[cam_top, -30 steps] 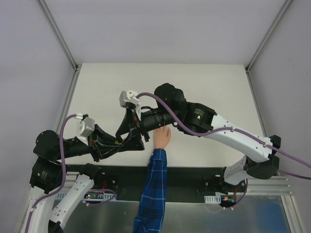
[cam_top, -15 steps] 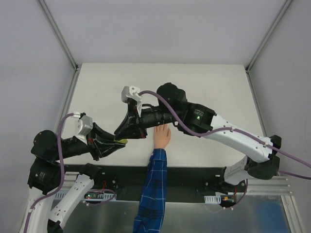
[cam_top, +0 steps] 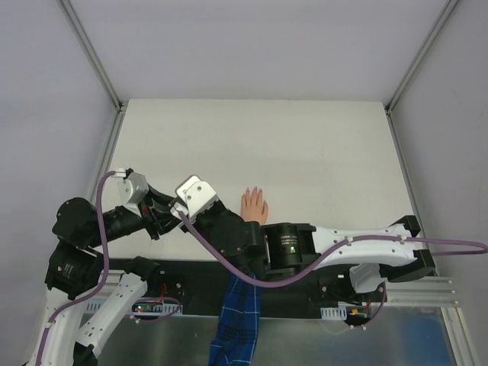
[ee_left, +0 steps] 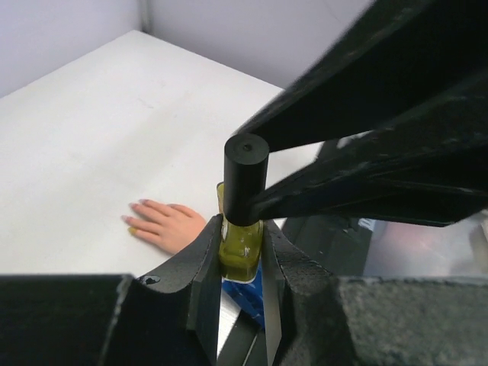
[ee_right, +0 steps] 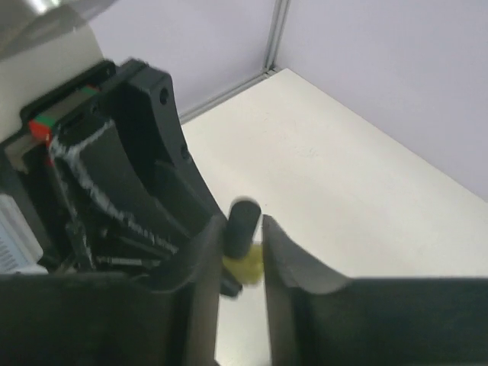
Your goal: Paint the nails
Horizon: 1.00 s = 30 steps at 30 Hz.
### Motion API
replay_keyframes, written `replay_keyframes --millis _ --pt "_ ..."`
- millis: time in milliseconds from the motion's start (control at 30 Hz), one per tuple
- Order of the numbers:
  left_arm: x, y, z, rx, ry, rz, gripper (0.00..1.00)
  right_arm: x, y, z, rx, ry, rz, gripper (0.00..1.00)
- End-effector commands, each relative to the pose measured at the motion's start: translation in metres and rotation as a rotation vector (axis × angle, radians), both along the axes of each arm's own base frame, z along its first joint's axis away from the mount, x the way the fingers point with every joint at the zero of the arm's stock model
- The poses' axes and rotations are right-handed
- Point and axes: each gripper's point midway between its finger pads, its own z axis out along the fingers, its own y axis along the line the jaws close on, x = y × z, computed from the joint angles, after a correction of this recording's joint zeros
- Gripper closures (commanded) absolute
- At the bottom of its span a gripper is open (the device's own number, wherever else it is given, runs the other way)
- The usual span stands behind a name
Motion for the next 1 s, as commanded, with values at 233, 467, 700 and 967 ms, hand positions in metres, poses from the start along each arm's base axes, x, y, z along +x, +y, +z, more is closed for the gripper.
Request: replay_keyframes --millis 233,467,700,967 --pt "-0.012 0.004 0.012 -0.055 -0.042 0.004 1.0 -0.045 -0.038 0.02 -0.1 -0.002 0.555 0.14" --pt "-0.057 -0.005 0.014 -0.051 -0.032 -0.233 1.0 -0.078 -0.051 0.029 -0.022 0.143 0.975 0.1" --pt "-0.073 -0.006 0.017 -0.053 -0.028 -0.303 1.0 -0.09 -0.043 0.036 0.023 0.157 1.233 0.21" --pt "-0.073 -0.006 0.019 -0.054 -0.036 -0.315 1.0 -0.094 -0.018 0.035 0.042 0.21 1.321 0.37"
